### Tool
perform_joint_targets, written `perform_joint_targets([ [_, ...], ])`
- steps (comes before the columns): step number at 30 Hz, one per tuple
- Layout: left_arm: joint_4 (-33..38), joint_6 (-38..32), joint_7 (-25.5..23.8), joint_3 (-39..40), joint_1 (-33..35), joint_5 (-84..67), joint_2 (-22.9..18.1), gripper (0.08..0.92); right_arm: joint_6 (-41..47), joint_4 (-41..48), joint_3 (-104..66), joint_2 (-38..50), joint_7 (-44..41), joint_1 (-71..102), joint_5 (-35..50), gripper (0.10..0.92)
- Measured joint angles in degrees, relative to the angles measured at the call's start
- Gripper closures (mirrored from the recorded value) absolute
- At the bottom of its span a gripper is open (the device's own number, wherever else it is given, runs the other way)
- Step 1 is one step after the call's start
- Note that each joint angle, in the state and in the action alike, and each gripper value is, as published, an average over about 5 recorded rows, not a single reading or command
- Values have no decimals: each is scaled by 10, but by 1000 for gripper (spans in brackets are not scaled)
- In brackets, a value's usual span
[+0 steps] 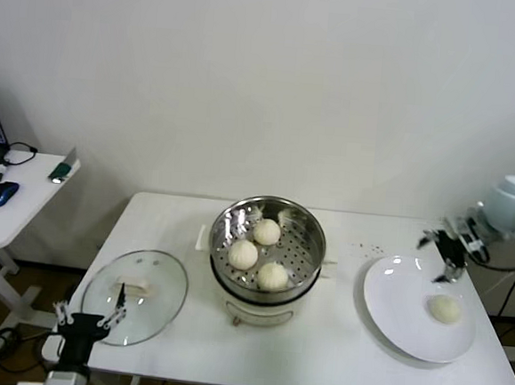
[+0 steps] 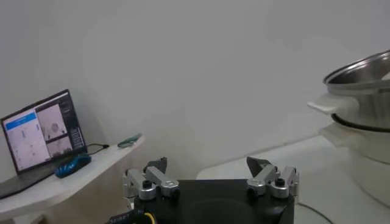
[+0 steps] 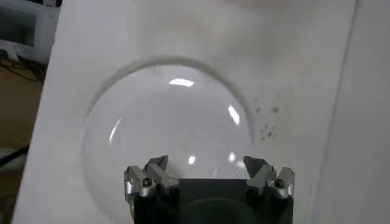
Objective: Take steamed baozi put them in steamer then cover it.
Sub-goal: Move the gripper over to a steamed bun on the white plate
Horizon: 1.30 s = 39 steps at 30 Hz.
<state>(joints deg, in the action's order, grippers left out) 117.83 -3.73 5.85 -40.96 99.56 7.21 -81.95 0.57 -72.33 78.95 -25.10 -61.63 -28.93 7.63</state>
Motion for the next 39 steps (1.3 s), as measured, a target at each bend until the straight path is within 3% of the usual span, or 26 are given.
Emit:
perform_joint_targets([
  [17,0,1,1,-4,4,10,-5,177,-18,160,-192,-32,-13,218,-72,203],
  [39,-5,-2,0,-7,2,8,-5,177,-42,243,-247,-103,-13,277,-129,223],
])
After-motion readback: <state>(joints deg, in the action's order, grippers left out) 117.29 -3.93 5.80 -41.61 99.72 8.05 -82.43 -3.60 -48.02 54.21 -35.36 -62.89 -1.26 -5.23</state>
